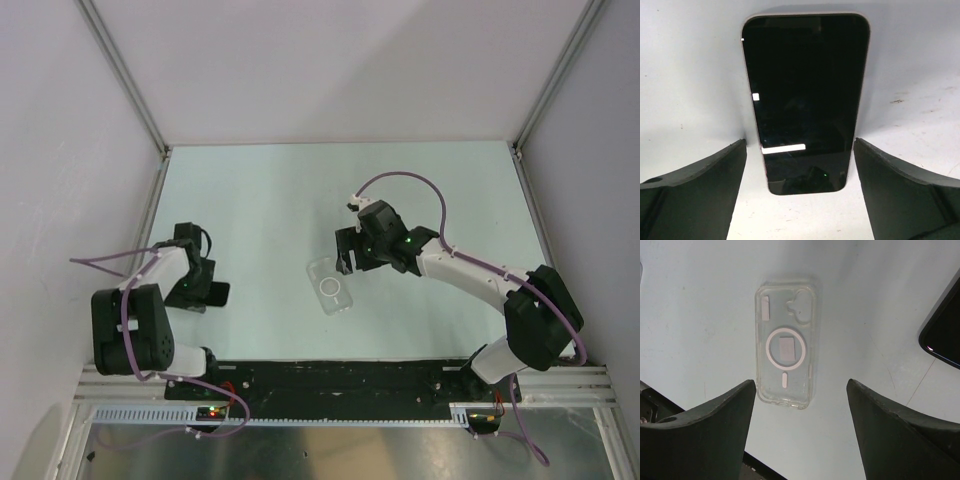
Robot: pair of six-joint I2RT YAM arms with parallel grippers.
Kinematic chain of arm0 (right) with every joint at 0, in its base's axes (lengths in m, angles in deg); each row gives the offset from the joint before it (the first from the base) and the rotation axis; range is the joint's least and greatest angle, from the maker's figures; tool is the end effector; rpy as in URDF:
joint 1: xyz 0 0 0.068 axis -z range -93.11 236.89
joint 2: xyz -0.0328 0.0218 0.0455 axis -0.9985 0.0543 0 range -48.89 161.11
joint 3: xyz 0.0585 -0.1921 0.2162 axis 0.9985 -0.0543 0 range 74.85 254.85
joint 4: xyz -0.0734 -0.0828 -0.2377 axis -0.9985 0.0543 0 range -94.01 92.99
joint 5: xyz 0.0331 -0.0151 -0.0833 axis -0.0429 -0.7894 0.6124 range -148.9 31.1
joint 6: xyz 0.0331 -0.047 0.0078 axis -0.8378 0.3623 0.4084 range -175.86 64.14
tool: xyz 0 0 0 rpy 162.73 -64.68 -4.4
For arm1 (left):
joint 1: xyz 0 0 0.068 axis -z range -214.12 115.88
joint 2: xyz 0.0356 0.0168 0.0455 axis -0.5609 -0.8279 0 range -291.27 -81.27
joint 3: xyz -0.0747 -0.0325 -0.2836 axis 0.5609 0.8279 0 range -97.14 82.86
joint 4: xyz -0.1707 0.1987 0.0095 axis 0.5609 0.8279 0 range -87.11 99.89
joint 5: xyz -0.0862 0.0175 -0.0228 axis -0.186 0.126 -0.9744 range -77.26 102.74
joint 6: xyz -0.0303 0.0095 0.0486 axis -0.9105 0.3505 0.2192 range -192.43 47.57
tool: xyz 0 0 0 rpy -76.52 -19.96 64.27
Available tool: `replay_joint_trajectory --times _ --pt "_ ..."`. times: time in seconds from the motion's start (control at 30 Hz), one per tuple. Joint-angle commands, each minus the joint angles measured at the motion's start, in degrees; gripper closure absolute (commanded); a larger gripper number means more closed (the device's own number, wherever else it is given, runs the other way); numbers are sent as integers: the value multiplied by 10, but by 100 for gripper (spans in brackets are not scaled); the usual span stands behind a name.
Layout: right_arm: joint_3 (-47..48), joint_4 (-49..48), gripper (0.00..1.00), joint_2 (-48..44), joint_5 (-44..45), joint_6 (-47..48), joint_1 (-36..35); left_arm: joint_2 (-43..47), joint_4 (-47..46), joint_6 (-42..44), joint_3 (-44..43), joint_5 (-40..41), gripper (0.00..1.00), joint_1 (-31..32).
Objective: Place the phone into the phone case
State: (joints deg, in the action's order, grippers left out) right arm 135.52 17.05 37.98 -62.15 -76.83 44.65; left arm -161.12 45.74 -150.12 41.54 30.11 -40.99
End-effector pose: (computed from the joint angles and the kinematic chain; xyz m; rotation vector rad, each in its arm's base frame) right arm 0.2426 0.2234 0.2605 -0.4839 2.4280 0.5672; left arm 0.2131 0.0382 0.1774 -1.9318 2.0760 0.2295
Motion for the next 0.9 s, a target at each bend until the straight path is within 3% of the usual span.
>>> replay_joint_trajectory --times 0.0,0.43,0.6,0.87 --pt "-7 -18 21 -13 -7 -5 2 -33 42 -36 -11 45 12 1" --pt "-13 -19 21 -21 -7 -5 5 -39 53 15 -31 56 31 29" --pt "-13 -22 21 -17 -8 -6 6 -44 64 34 -48 44 34 86" --pt "-13 -24 21 -3 -3 -3 10 -51 69 -8 -59 11 35 212"
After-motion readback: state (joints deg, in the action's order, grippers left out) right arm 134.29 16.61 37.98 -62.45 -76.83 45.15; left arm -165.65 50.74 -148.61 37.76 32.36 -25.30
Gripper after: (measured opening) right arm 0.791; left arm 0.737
